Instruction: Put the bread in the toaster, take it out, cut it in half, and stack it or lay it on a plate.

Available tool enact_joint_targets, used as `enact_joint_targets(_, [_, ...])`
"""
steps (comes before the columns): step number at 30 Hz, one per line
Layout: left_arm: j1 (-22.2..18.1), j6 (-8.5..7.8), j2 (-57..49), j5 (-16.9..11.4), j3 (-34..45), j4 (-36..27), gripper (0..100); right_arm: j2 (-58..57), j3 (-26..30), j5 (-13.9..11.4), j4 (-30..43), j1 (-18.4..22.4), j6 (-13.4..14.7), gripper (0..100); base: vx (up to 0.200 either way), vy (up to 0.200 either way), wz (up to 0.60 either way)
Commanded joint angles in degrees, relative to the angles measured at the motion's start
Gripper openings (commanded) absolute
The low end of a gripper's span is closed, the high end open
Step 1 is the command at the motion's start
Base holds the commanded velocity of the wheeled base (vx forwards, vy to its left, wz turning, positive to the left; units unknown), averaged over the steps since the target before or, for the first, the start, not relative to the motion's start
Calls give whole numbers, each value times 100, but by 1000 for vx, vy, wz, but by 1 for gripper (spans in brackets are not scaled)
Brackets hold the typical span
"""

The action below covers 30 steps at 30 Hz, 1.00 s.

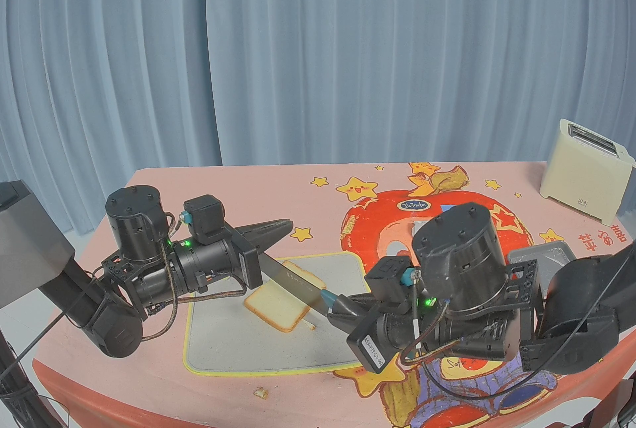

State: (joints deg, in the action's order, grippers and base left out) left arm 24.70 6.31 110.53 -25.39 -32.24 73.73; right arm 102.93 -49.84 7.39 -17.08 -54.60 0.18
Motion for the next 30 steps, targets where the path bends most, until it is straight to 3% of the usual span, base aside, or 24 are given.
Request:
enact_joint_targets(1, [0, 1, 3, -1, 52, 1, 0, 8, 0, 0, 3, -15, -1, 0, 0, 0, 0])
enact_joint_targets(22, [17, -7, 56, 43, 175, 19, 0, 61, 0, 17, -6, -15, 8, 0, 0, 0, 0])
enact_joint_targets(30, [35, -139, 276, 78, 175, 28, 0, 61, 0, 17, 3, -15, 8, 0, 0, 0, 0])
